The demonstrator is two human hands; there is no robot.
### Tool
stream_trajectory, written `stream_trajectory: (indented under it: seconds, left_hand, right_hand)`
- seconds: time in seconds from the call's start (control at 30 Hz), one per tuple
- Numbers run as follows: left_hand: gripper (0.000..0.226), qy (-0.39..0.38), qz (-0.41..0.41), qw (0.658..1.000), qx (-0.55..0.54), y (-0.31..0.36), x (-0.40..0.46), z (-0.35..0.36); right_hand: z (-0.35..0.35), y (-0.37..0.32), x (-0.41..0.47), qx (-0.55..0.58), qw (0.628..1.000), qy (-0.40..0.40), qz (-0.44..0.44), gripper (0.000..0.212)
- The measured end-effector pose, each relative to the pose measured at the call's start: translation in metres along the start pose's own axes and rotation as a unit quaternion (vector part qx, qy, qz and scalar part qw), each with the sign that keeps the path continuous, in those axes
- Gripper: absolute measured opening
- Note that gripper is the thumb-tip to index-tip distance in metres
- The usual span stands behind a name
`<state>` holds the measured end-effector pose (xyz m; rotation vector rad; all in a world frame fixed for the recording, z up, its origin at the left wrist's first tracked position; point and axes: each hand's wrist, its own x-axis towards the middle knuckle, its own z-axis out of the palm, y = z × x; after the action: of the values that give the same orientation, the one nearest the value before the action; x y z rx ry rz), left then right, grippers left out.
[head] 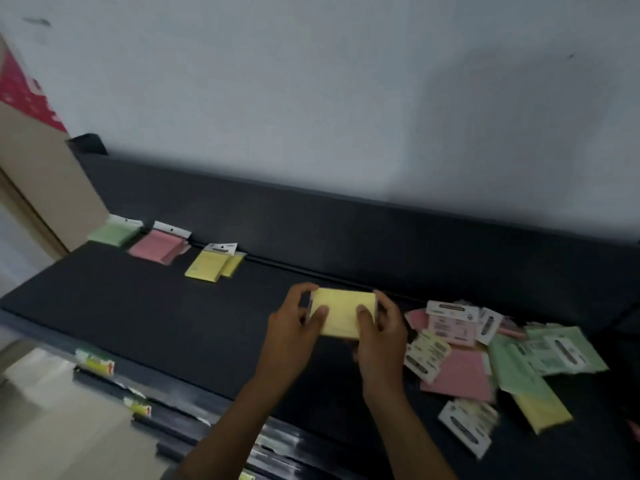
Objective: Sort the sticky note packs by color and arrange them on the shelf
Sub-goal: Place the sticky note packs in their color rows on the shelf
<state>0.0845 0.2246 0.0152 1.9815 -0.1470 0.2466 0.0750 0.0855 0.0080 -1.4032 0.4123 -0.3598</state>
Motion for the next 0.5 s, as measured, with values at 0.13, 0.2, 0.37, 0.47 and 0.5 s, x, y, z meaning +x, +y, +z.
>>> stream_trajectory:
  seconds: [0.13, 0.2, 0.37, 0.47, 0.5]
  left_hand:
    - [0.029, 0.021, -0.01, 1.0, 0.016, -0.019, 0.001, -0.052]
    - [0.031, 0.037, -0.017, 0.999, 0.026, -0.028, 0.001, -0.081]
    - [0.043, 0.098, -0.051, 0.992, 0.058, -0.059, -0.012, -0.162]
    - [0.044, 0.139, -0.082, 0.983, 0.085, -0.079, -0.026, -0.214]
    - [0.043, 0.152, -0.092, 0.98, 0.093, -0.086, -0.031, -0.231]
  right_hand:
    - [0.051, 0.006, -0.024, -0.01, 0.999, -0.035, 0.002, 0.038]
    - [0.079, 0.008, -0.037, -0.01, 0.999, -0.053, 0.009, 0.039]
    - [0.155, 0.012, -0.079, 0.002, 0.993, -0.114, 0.027, 0.039]
    - [0.201, 0.016, -0.109, 0.005, 0.986, -0.16, 0.037, 0.041]
    - [0.215, 0.018, -0.119, 0.008, 0.983, -0.176, 0.042, 0.042]
